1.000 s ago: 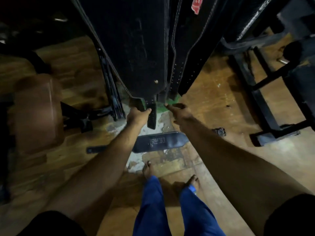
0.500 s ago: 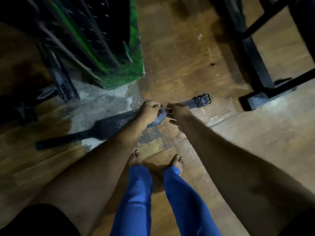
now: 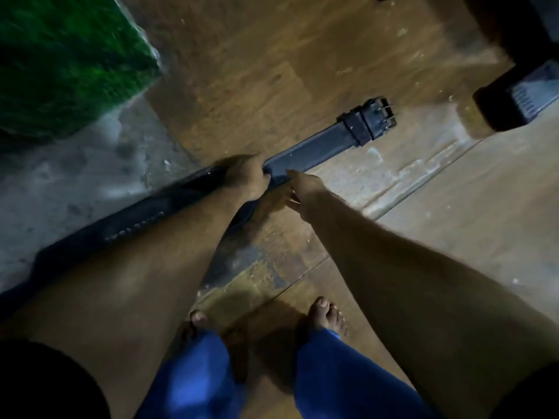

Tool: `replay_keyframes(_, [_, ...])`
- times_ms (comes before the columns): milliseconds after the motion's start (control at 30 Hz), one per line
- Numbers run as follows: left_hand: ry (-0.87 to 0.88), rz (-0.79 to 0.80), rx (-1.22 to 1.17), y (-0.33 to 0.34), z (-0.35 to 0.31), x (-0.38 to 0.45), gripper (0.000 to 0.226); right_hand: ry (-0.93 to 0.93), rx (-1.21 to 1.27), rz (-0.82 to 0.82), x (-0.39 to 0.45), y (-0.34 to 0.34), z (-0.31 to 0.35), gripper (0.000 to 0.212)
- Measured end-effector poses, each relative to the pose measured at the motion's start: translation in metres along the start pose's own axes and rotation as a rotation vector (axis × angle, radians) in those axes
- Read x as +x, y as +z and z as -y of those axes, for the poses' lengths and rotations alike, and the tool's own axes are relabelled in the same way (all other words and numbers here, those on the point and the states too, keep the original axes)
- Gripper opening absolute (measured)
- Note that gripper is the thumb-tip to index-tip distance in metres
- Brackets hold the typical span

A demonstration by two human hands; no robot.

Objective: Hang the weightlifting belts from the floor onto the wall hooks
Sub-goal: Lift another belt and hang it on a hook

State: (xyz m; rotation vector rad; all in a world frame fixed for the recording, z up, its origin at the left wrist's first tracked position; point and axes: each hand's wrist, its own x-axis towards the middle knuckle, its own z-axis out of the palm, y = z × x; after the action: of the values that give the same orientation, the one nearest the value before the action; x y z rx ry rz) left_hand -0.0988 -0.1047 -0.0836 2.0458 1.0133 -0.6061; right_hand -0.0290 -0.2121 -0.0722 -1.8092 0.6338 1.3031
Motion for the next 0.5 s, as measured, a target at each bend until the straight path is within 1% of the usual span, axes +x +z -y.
replay_keyframes(33, [0.016,-0.007,0.105,0.010,0.004,0.008,0.043,-0.005,0.018,-0.031,0.018,0.002,-0.006,0.040])
replay_keyframes(100, [0.045,-0.053,0.264,0.024,0.010,0.023,0.054,0.001,0.097,-0.093,0.043,0.006,-0.011,0.030])
replay_keyframes(167, [0.065,-0.112,0.302,0.030,0.013,0.037,0.058,0.012,0.157,-0.098,0.056,0.008,-0.013,0.024])
replay_keyframes(233, [0.040,-0.100,0.239,0.025,0.013,0.045,0.058,0.014,0.212,-0.070,0.063,0.008,-0.016,0.024])
replay_keyframes(300, [0.015,-0.024,0.157,0.016,0.010,0.045,0.060,-0.011,0.286,-0.055,0.061,0.006,-0.019,0.023])
replay_keyframes(367, [0.049,0.056,0.045,0.006,0.005,0.033,0.049,-0.044,0.365,-0.036,0.049,0.004,-0.017,0.021])
replay_keyframes(433, [0.090,0.085,-0.082,-0.009,0.001,0.015,0.040,-0.080,0.427,-0.002,0.025,0.003,-0.011,0.019])
replay_keyframes(500, [0.125,0.116,-0.159,-0.035,-0.008,-0.011,0.030,-0.115,0.463,0.036,-0.011,0.003,-0.003,0.018])
